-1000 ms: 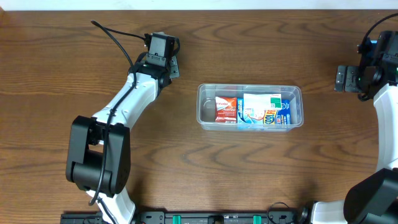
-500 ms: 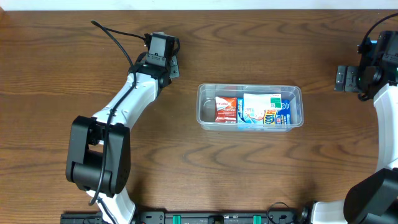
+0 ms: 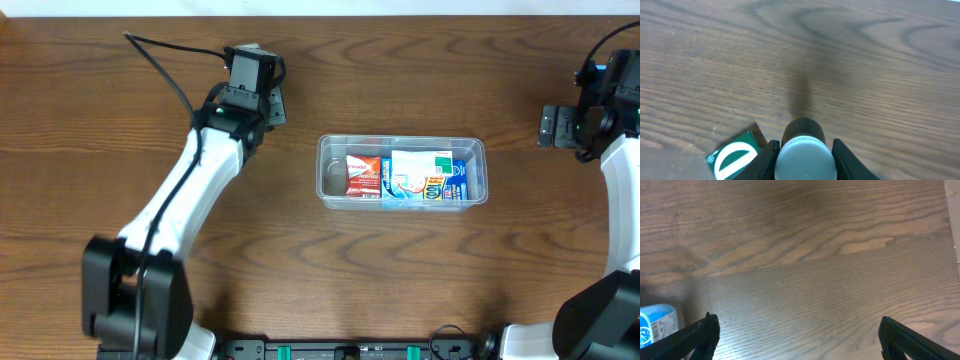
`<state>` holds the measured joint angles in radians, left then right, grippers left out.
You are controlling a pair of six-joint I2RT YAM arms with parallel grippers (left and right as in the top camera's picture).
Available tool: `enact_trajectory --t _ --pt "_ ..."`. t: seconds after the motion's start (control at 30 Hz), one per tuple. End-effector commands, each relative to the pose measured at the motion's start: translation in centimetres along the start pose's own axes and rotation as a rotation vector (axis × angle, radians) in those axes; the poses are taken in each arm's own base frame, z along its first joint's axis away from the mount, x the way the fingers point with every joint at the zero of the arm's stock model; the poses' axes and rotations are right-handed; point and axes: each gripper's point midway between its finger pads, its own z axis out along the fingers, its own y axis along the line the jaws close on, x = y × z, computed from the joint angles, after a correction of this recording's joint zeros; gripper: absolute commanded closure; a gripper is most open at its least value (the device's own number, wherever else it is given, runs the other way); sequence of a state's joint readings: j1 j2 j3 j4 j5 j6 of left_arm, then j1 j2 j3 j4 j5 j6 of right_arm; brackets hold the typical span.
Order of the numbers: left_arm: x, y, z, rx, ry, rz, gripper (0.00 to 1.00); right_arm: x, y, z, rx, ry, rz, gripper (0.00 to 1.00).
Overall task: Pack container
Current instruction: 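Lift the bottle and carry it right to the container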
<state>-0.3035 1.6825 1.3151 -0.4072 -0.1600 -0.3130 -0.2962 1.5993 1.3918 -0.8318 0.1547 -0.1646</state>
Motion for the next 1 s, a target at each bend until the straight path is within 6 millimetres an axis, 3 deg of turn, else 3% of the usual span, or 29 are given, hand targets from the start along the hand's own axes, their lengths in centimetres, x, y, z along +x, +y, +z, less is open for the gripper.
enact_trajectory --t 0.0,0.37,0.5,0.8,0.97 --pt "-1.1 -1.4 -3.1 0.041 -0.047 0.02 0.69 -0.4 -0.5 -0.9 0.012 -0.024 0.022 0.01" --pt "-0.4 -5.3 -12.3 0.18 -0.107 0.051 0.69 -0.4 -0.5 -0.9 0.012 -0.025 0.022 0.01" --pt "0.4 -6.3 -14.6 0.222 -0.108 0.054 0.69 -0.4 -0.5 -0.9 0.012 -0.024 0.022 0.01" --pt "4.2 -10.3 -15.8 0.294 -0.039 0.15 0.69 -0.4 -0.5 -0.9 0.012 -0.024 0.022 0.01" --pt "5.4 -11.4 -15.2 0.297 -0.004 0.155 0.69 -0.4 -0.5 -0.9 0.012 -0.025 0.022 0.01"
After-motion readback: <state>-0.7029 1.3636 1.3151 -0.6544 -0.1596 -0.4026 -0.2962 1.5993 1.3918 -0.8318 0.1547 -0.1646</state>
